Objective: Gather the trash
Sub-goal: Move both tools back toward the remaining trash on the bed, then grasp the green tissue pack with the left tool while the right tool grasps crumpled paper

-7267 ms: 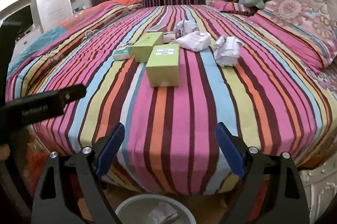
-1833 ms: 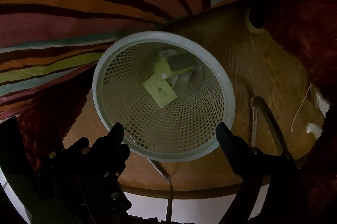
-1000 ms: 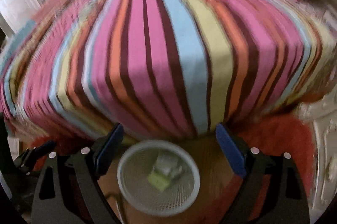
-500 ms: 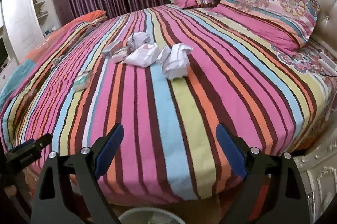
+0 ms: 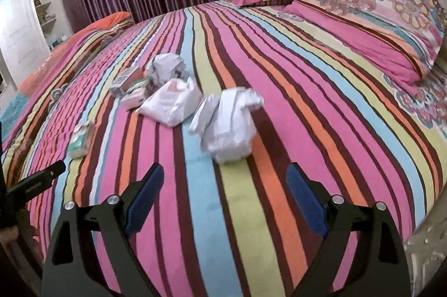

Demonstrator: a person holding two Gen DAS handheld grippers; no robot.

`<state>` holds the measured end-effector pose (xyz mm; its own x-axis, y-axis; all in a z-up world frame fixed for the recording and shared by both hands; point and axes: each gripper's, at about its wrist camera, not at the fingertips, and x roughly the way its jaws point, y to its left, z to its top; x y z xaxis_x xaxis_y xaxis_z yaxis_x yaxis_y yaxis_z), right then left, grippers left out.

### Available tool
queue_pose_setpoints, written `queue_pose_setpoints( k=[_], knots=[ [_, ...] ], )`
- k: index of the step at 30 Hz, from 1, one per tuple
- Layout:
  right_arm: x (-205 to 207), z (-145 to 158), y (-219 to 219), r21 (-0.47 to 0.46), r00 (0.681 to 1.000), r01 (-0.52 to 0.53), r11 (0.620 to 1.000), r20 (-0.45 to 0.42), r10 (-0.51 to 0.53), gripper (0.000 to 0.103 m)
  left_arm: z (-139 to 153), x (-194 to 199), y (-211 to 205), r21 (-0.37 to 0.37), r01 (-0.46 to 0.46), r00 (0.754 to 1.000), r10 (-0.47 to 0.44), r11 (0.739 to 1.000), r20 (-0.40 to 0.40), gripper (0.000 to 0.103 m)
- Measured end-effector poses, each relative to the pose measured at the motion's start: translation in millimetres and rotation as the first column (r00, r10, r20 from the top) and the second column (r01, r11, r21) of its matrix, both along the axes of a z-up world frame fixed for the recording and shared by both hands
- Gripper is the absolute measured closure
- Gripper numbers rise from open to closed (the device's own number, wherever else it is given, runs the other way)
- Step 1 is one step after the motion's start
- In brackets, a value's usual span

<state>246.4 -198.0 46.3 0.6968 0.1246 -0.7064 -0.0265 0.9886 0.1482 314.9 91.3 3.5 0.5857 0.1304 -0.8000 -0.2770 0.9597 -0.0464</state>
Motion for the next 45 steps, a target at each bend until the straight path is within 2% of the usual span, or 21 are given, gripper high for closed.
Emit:
queue_pose_setpoints(
  k=[6,13,19,23,24,26,27,29,31,36,45],
  knots=[
    [27.8,-7.1,0.8,-0.023,1.0,-0.007,1.0,-0.022,0.007,0.018,-7.7,35.1,10.2,-0.024,-0.022,1.0,0.022,0.999,-0.012,0.012],
    [50.1,-20.7,1.8,-0.044,0.998,-0.009,0.999,-0.059,0.006,0.018,-18.3,64.0,12.5,-0.016,-0.049,0.998,0.048,0.999,-0.041,0.012],
    [64.5,-29.5,2.7,-0.052,0.997,0.001,0.999,-0.079,-0.005,0.018,-30.8,79.6,7.4,0.049,-0.063,0.993,0.068,0.997,-0.098,0.012],
    [69.4,-32.9,4.6,-0.068,0.996,-0.009,0.998,-0.091,0.002,0.019,-33.1,81.5,11.5,0.045,-0.067,0.994,0.071,0.997,-0.089,0.012],
    [69.8,-33.4,5.7,-0.068,0.996,-0.016,0.998,-0.094,0.01,0.023,-33.6,81.7,12.2,0.052,-0.065,0.993,0.07,0.996,-0.091,0.012],
    [69.9,-34.6,6.1,-0.043,0.993,-0.039,0.998,-0.11,0.034,0.035,-34.4,81.0,12.0,0.035,-0.045,0.995,0.048,0.998,-0.091,0.022],
    [71.2,-34.9,4.2,-0.034,0.993,-0.04,0.999,-0.116,0.036,0.046,-33.4,80.1,11.0,0.042,-0.033,0.996,0.037,0.999,-0.086,0.027],
    [69.5,-34.1,3.6,-0.025,0.993,-0.032,0.999,-0.114,0.029,0.049,-30.2,78.8,7.5,0.05,-0.006,0.997,0.01,0.999,-0.074,0.053],
    [66.0,-33.6,5.1,-0.008,0.993,-0.036,0.999,-0.113,0.035,0.05,-27.9,78.0,4.6,0.059,0.007,0.997,-0.002,0.998,-0.082,0.053],
    [53.2,-23.6,10.1,-0.012,0.993,-0.062,0.998,-0.097,0.06,0.051,-21.0,66.1,8.5,0.026,-0.009,0.997,0.011,1.0,-0.071,0.053],
    [16.9,-6.0,10.5,0.027,0.993,-0.08,0.996,-0.089,0.082,0.051,9.5,13.1,9.3,0.001,0.004,1.0,-0.004,1.0,-0.027,0.053]
  ],
)
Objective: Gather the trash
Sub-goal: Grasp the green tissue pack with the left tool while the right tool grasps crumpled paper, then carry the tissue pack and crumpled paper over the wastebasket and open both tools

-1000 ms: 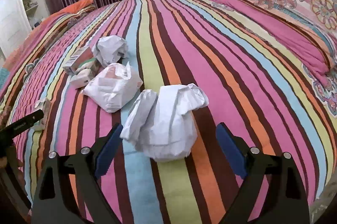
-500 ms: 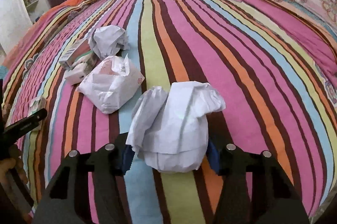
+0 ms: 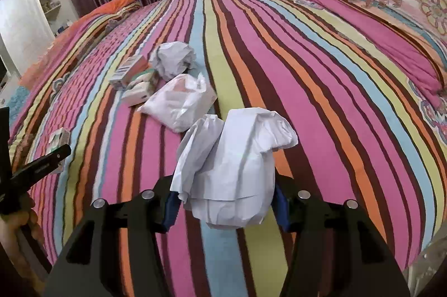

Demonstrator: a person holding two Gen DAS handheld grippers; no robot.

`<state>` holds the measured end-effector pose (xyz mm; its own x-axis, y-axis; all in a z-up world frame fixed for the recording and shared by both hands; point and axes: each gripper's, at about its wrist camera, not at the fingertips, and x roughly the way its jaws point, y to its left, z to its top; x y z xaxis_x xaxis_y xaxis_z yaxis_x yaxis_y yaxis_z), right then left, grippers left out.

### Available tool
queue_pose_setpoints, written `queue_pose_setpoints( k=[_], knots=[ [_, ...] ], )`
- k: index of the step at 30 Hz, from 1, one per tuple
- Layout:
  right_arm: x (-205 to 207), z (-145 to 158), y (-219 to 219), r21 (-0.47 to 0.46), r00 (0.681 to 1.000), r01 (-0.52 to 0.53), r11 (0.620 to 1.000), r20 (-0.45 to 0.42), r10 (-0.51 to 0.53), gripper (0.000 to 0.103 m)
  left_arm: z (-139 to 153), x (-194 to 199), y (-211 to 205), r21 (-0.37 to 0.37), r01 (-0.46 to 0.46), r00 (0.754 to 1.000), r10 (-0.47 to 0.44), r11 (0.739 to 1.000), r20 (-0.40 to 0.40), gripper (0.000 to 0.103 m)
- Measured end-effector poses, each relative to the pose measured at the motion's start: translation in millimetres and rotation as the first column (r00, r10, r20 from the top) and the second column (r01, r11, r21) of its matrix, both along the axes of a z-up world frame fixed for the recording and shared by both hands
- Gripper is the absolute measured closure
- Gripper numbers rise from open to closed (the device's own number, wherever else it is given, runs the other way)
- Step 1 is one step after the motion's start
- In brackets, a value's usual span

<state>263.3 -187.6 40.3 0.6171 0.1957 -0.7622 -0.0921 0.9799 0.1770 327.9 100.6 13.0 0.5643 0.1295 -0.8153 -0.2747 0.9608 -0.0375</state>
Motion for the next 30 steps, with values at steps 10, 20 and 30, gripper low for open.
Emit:
queue_pose_setpoints(
  k=[10,20,30],
  knots=[
    [-73.5,9.5,0.9,0.051,0.998,-0.065,0.997,0.01,0.065,0.051,14.5,-101.3,-25.1,0.003,0.088,0.996,-0.088,0.996,0.028,0.053],
    [-139.5,4.2,11.5,0.098,0.994,-0.109,0.989,-0.022,0.111,0.051,9.9,-193.3,-55.9,-0.006,0.153,0.988,-0.153,0.988,0.021,0.053],
    [-193.3,-43.9,21.5,0.126,0.969,-0.101,0.987,-0.214,0.126,0.051,-37.3,-262.5,-85.6,-0.01,0.209,0.972,-0.208,0.978,-0.105,0.053]
  ],
)
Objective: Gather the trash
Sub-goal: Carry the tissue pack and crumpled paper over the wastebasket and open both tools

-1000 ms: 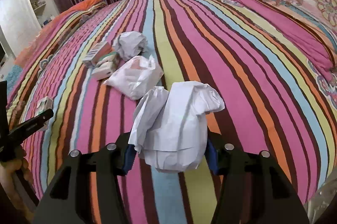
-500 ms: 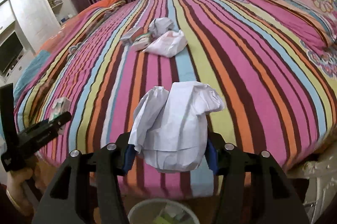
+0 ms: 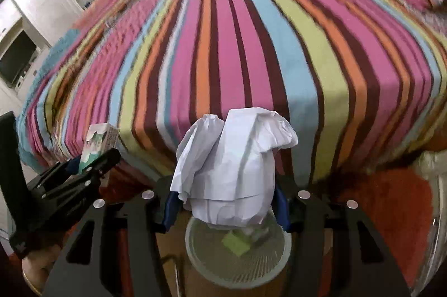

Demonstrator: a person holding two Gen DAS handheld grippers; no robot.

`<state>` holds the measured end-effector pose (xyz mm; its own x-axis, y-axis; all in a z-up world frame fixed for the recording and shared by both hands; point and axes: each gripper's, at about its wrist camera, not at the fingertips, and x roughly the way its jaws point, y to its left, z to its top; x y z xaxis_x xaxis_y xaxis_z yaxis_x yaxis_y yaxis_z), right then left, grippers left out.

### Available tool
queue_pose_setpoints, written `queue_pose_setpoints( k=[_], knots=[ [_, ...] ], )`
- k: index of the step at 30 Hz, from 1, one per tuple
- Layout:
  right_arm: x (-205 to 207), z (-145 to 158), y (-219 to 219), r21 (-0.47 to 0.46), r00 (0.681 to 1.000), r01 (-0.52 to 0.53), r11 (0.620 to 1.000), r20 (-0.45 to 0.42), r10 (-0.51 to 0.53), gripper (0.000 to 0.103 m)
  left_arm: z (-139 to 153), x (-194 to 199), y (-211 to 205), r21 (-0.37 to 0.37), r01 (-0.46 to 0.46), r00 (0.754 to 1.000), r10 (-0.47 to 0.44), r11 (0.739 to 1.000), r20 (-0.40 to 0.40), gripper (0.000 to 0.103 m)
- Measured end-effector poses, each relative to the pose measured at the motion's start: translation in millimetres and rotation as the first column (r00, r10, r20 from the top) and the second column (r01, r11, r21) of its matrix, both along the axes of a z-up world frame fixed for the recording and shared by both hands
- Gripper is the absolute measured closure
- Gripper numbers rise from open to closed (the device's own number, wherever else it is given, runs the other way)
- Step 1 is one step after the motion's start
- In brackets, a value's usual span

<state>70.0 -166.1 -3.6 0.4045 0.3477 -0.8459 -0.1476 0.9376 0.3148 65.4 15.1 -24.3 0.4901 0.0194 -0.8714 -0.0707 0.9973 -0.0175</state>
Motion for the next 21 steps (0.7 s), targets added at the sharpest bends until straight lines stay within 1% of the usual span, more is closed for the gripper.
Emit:
queue_pose_setpoints(
  k=[2,5,7,10,13,14,15,16,17,18,20,21],
  knots=[
    [-7.2,-8.9,0.2,0.005,0.999,0.002,1.0,-0.043,-0.002,0.051,-12.7,-8.8,-6.3,-0.007,0.011,0.999,-0.011,1.0,-0.036,0.053],
    [-18.1,-22.2,1.7,-0.024,0.995,-0.008,1.0,-0.103,0.005,0.051,-26.8,-15.9,-11.7,-0.021,0.022,0.997,-0.023,1.0,-0.078,0.053],
    [-21.4,-26.9,2.7,-0.032,0.992,-0.013,0.999,-0.123,0.009,0.051,-39.8,-20.3,-14.3,-0.041,0.023,0.992,-0.028,0.999,-0.123,0.053],
    [-22.9,-44.1,2.4,-0.016,0.981,-0.016,1.0,-0.192,0.013,0.051,-59.1,-21.5,-15.0,-0.077,0.015,0.979,-0.031,0.997,-0.202,0.053],
    [-21.8,-64.0,4.8,-0.008,0.961,-0.017,1.0,-0.277,0.015,0.051,-78.7,-20.9,-17.0,-0.099,0.011,0.958,-0.039,0.995,-0.285,0.053],
    [-21.4,-70.3,5.8,-0.007,0.952,-0.019,1.0,-0.306,0.016,0.051,-85.0,-20.6,-18.2,-0.106,0.012,0.949,-0.044,0.994,-0.311,0.053],
    [-22.6,-73.6,6.9,-0.005,0.945,-0.018,1.0,-0.326,0.016,0.051,-95.4,-20.3,-20.7,-0.113,0.016,0.934,-0.055,0.993,-0.353,0.053],
    [-21.7,-80.9,7.9,-0.001,0.932,-0.018,1.0,-0.361,0.016,0.051,-101.4,-19.7,-22.1,-0.115,0.019,0.923,-0.061,0.993,-0.379,0.053],
    [-20.9,-84.2,8.4,0.001,0.927,-0.017,1.0,-0.376,0.016,0.051,-111.2,-19.2,-24.3,-0.12,0.02,0.906,-0.069,0.993,-0.417,0.053],
    [-19.3,-91.8,9.3,0.009,0.912,-0.013,1.0,-0.41,0.016,0.051,-117.4,-18.9,-26.0,-0.123,0.022,0.894,-0.075,0.992,-0.441,0.053],
    [-17.3,-103.3,7.7,0.025,0.889,-0.002,1.0,-0.458,0.013,0.051,-135.2,-16.5,-29.5,-0.131,0.017,0.859,-0.081,0.991,-0.506,0.053],
    [-14.6,-112.0,7.4,0.031,0.87,0.012,0.999,-0.493,0.005,0.051,-141.1,-15.6,-30.6,-0.131,0.016,0.847,-0.083,0.991,-0.526,0.053]
  ],
)
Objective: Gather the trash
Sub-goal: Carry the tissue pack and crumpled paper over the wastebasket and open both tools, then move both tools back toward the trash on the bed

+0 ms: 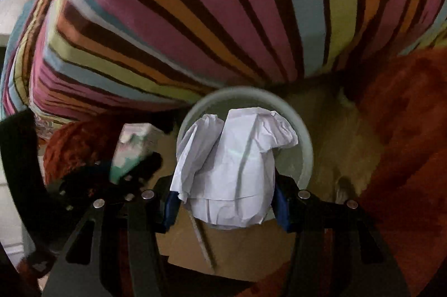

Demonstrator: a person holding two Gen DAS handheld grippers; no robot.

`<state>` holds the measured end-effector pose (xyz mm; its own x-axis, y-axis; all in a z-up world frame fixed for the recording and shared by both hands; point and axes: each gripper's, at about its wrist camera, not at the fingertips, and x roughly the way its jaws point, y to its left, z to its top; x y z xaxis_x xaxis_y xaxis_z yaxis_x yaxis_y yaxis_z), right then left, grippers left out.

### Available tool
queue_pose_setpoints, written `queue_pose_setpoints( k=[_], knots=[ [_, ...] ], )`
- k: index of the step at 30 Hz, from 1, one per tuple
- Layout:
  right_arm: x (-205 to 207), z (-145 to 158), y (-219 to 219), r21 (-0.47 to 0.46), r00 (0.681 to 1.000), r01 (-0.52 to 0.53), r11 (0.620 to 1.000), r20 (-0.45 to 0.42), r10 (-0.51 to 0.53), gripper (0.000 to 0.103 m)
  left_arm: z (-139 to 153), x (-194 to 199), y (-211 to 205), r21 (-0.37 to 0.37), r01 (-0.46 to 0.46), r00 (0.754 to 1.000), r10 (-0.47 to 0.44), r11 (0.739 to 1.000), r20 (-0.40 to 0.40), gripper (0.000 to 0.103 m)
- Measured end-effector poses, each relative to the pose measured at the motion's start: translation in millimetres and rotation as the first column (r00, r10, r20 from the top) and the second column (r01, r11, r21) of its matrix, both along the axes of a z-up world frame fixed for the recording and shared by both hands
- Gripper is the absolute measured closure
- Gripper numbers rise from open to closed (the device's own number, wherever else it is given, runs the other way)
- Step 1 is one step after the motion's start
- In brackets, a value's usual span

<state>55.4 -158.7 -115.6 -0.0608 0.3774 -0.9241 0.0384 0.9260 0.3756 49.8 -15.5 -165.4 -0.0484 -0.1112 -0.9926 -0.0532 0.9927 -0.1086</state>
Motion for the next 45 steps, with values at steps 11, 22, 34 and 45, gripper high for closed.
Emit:
queue_pose_setpoints(
  k=[11,22,34,45],
  knots=[
    [6.0,-58.0,12.5,-0.074,0.974,0.031,0.997,-0.22,-0.047,0.051,-61.8,10.4,-5.2,-0.008,-0.053,0.97,0.049,0.999,-0.237,0.053],
    [5.5,-79.7,15.1,-0.107,0.952,-0.015,0.994,-0.306,-0.019,0.024,-88.3,8.6,3.4,-0.008,-0.125,0.938,0.115,0.992,-0.328,0.02],
    [9.8,-73.4,5.8,-0.12,0.963,0.055,0.991,-0.258,-0.085,0.017,-75.7,6.3,4.8,-0.014,-0.135,0.95,0.125,0.991,-0.286,0.016],
    [2.0,-5.0,-8.0,-0.056,0.999,0.032,0.998,-0.001,-0.032,0.017,-5.9,4.3,13.3,-0.059,-0.141,0.989,0.138,0.988,-0.055,0.016]
  ],
)
